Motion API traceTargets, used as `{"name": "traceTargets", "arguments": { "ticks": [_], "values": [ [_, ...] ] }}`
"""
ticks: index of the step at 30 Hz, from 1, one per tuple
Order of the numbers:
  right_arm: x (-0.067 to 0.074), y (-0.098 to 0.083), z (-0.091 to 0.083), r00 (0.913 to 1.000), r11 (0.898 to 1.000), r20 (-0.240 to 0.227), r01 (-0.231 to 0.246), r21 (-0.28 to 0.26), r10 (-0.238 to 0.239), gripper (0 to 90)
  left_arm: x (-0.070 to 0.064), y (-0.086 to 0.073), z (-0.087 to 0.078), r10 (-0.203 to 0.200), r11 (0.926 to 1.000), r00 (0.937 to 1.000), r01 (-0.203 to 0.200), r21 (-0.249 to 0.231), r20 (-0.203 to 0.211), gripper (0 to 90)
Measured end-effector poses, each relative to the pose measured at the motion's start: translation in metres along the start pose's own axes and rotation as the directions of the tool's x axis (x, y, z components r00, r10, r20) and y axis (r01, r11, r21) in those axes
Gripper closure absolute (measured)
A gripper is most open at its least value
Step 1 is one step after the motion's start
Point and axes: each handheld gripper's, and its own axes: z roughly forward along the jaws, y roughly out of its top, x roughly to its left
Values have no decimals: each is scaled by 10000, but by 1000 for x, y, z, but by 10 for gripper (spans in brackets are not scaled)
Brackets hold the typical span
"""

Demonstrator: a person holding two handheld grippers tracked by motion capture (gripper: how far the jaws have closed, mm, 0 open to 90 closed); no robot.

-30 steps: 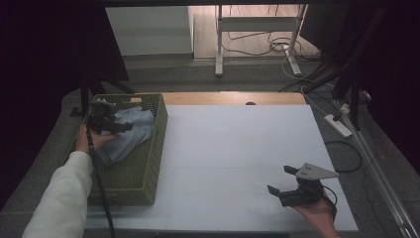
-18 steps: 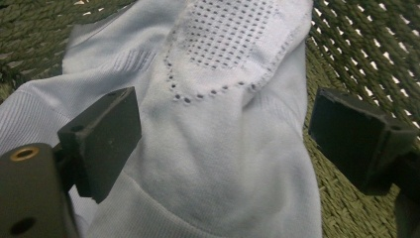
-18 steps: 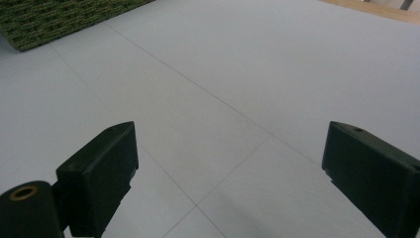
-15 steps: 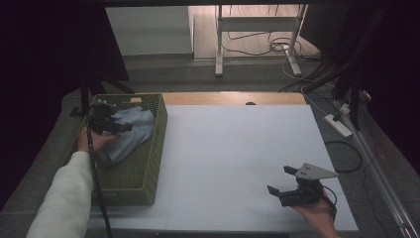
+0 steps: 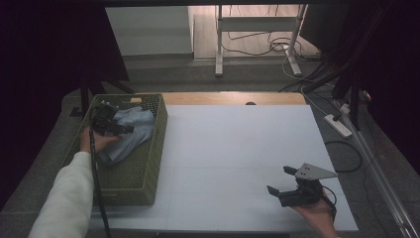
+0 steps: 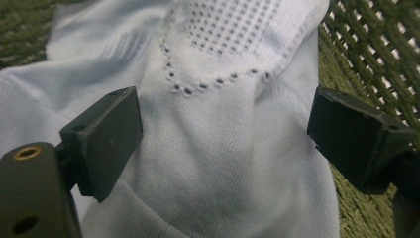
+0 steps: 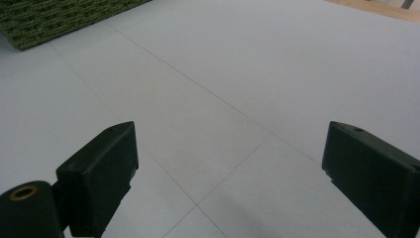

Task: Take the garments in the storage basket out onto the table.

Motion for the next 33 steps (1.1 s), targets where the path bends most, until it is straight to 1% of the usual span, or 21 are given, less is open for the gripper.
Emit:
{"name": "traceTargets", "arguments": {
  "ticks": [2,4,12,14,16,17,23,25,28,30,32,33],
  "values": [
    [0,0,0,10000,10000,13,21,29,-21,76,0,0,3,13,9999,10000,-11,154,-82,137],
    [0,0,0,10000,10000,5,18,39,-18,76,2,-1,4,-42,9998,9999,45,172,-151,135],
    [0,0,1,10000,10000,-8,37,70,-37,76,5,-3,10,-32,9995,10000,32,327,-6,135],
    [1,0,1,10000,10000,-7,33,47,-33,76,6,-4,13,-60,9990,9999,55,435,121,135],
    [1,0,1,10000,10000,-14,30,48,-30,76,6,-5,16,-25,9983,9999,16,584,155,135],
    [1,0,1,10000,10000,-24,22,56,-21,76,5,-6,18,-74,9982,9998,64,592,164,135],
    [1,0,1,10000,9999,-46,56,112,-55,76,4,-6,22,120,9964,9998,-134,843,166,146],
    [1,0,1,10000,9999,-35,33,123,-32,76,4,-7,23,253,9952,9995,-267,941,164,201],
    [1,0,1,10000,10000,-89,-37,88,38,76,3,-7,22,467,9932,9989,-473,1061,83,329],
    [1,0,1,10000,9999,-78,-24,107,25,76,3,-8,21,667,9919,9976,-646,1095,-160,441],
    [1,0,1,10000,9999,-66,-16,117,16,76,3,-8,18,873,9911,9959,-843,1034,-247,593],
    [1,0,1,10000,9999,-66,-20,110,21,76,2,-7,17,965,9902,9949,-930,1038,-295,613]
  ]
}}
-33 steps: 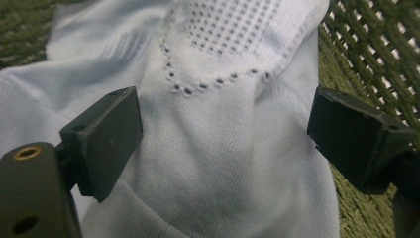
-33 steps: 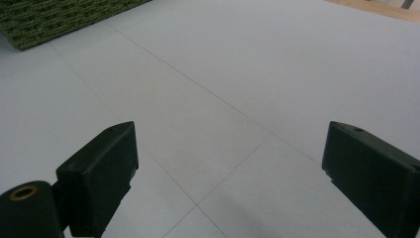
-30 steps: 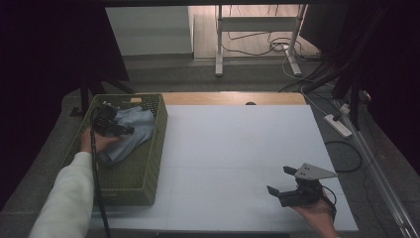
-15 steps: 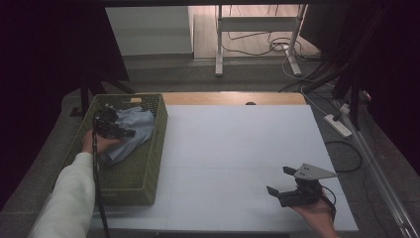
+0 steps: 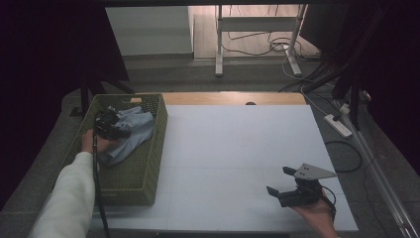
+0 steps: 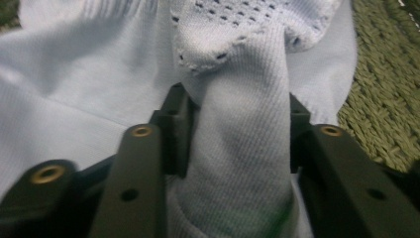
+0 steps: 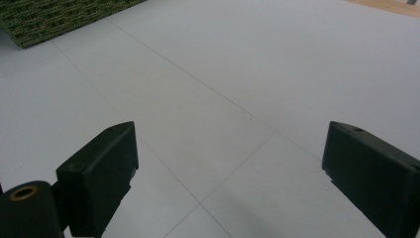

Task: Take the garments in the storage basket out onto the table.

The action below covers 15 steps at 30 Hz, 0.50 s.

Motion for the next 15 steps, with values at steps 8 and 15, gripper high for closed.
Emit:
{"name": "traceTargets", "arguments": {
  "ticks": [8,15],
  "values": [
    [0,0,0,10000,10000,25,25,1,-25,76,0,3,-11,-22,9997,9999,18,-248,-151,654],
    [-1,0,-1,10000,10000,8,5,-41,-5,76,3,1,-26,-416,9952,9991,423,-887,89,670]
  ]
}}
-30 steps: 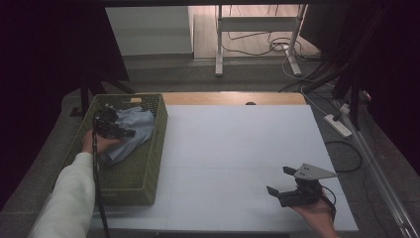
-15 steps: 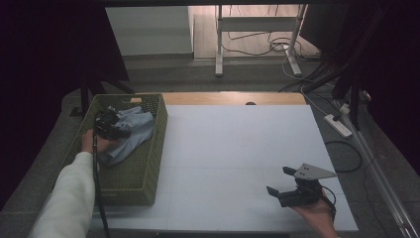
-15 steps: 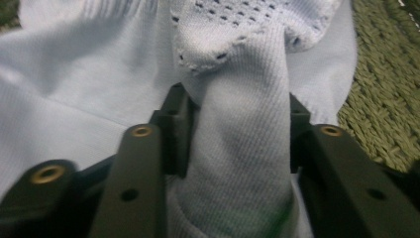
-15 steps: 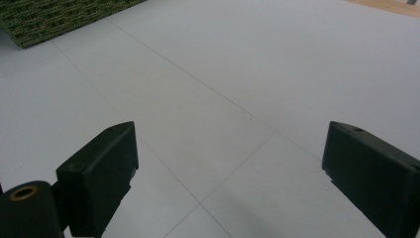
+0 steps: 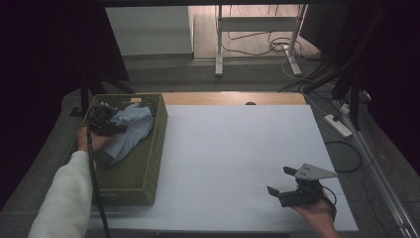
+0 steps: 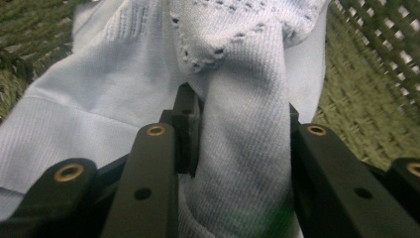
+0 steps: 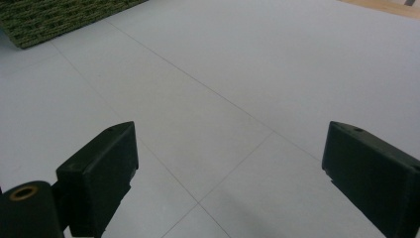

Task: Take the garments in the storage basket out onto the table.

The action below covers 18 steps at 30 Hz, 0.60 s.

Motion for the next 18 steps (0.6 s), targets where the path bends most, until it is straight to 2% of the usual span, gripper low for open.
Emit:
{"name": "traceTargets", "arguments": {
  "ticks": [8,13,18],
  "values": [
    [-1,1,0,9997,9996,-79,-228,-160,227,76,-1,1,-16,-284,9976,9996,289,-632,79,675],
    [-1,0,-1,9998,9997,-65,-198,-124,197,76,-1,0,-26,-488,9924,9984,517,-1113,282,678],
    [-2,1,-1,9998,9996,-4,-214,-161,214,76,-5,3,-35,-452,9881,9986,488,-1459,276,679]
  ]
}}
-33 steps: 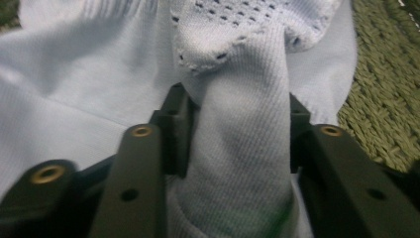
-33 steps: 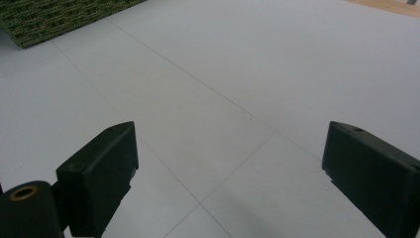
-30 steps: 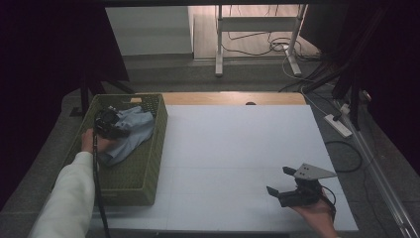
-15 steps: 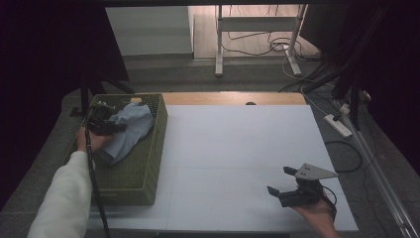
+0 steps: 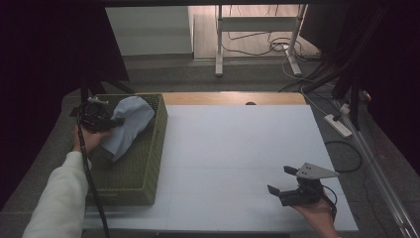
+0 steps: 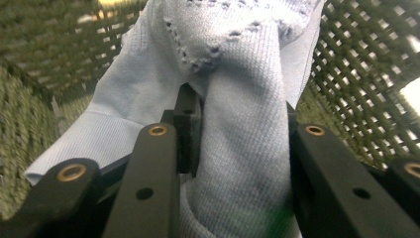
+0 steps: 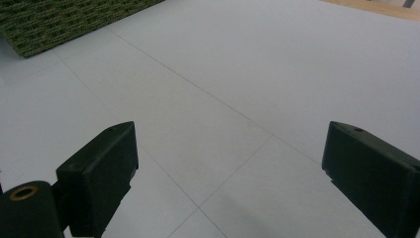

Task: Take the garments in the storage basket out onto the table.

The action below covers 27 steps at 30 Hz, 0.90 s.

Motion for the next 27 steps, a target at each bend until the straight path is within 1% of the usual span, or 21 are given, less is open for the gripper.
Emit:
{"name": "traceTargets", "arguments": {
  "ticks": [3,6,10,13,16,19,22,25,27],
  "values": [
    [0,0,0,10000,10000,14,-6,-34,7,76,-1,2,-7,-60,9995,10000,61,-321,21,679],
    [-1,0,-1,10000,10000,24,-27,-58,27,76,-1,2,-13,-121,9987,9999,125,-497,69,679],
    [-1,0,-1,10000,10000,52,-18,-61,18,76,-1,1,-20,-339,9951,9991,361,-925,249,679],
    [-1,0,0,10000,10000,59,-23,-59,24,76,-3,2,-24,-347,9934,9992,367,-1083,201,679],
    [-1,0,0,10000,10000,67,-17,-46,17,76,-4,3,-28,-352,9917,9991,380,-1228,251,678],
    [-1,0,-1,10000,10000,93,-24,-72,25,76,-4,1,-32,-511,9879,9980,562,-1445,384,678],
    [-1,0,-1,9999,10000,109,-37,-83,37,76,-3,0,-36,-702,9821,9960,789,-1711,559,678],
    [-1,0,-1,9999,10000,110,-2,-28,2,76,-4,0,-41,-821,9765,9953,907,-1955,514,679],
    [-1,0,-1,9999,10000,104,-14,-39,15,76,-5,2,-45,-842,9737,9949,939,-2074,554,679]
  ]
}}
